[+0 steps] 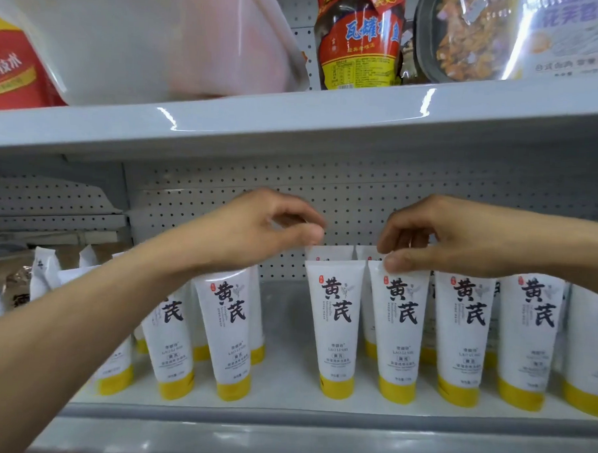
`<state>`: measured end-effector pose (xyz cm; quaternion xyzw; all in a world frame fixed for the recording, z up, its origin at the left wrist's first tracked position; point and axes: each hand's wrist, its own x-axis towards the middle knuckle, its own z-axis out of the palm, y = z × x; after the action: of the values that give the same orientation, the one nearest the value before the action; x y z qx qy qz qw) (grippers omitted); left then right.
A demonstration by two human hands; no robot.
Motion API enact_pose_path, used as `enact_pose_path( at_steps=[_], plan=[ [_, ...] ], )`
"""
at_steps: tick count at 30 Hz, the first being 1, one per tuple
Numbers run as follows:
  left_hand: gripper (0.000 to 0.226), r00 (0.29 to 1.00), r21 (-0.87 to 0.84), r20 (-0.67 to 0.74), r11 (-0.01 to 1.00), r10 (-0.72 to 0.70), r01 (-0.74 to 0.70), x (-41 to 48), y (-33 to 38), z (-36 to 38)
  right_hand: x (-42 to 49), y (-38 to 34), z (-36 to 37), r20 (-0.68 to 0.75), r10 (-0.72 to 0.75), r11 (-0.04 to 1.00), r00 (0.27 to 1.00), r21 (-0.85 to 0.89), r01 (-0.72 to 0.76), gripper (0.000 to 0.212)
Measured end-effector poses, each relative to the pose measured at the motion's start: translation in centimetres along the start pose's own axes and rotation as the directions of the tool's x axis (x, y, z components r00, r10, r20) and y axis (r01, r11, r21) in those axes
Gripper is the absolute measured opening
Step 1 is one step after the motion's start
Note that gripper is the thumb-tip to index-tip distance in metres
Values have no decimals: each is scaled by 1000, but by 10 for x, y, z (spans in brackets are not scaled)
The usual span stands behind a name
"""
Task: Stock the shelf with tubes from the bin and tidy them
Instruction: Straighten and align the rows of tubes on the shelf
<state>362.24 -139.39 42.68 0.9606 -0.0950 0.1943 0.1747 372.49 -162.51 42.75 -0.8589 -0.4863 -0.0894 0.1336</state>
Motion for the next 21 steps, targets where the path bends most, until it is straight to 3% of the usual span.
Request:
enact_pose_path(
  at_steps=[5,9,15,18,21],
  plan=[
    [19,996,78,-3,993,-93,93,-14,-30,-37,18,-4,1,-73,-41,999,996,14,43,12],
    [20,979,160,147,980,-144,120,-12,-56,-57,42,-12,-1,-55,-25,1000,998,17,26,12],
    [37,911,232,386,971,-145,56,11,-84,-49,80,-24,7,171,64,997,983,-60,-54,27],
    [25,884,161,461,987,-80,5,23,-89,-35,91,-30,14,263,71,996,962,-66,-55,27],
    [14,894,83,447,996,-23,-15,31,-89,-24,97,-32,22,281,78,992,957,-113,-47,22]
  ],
)
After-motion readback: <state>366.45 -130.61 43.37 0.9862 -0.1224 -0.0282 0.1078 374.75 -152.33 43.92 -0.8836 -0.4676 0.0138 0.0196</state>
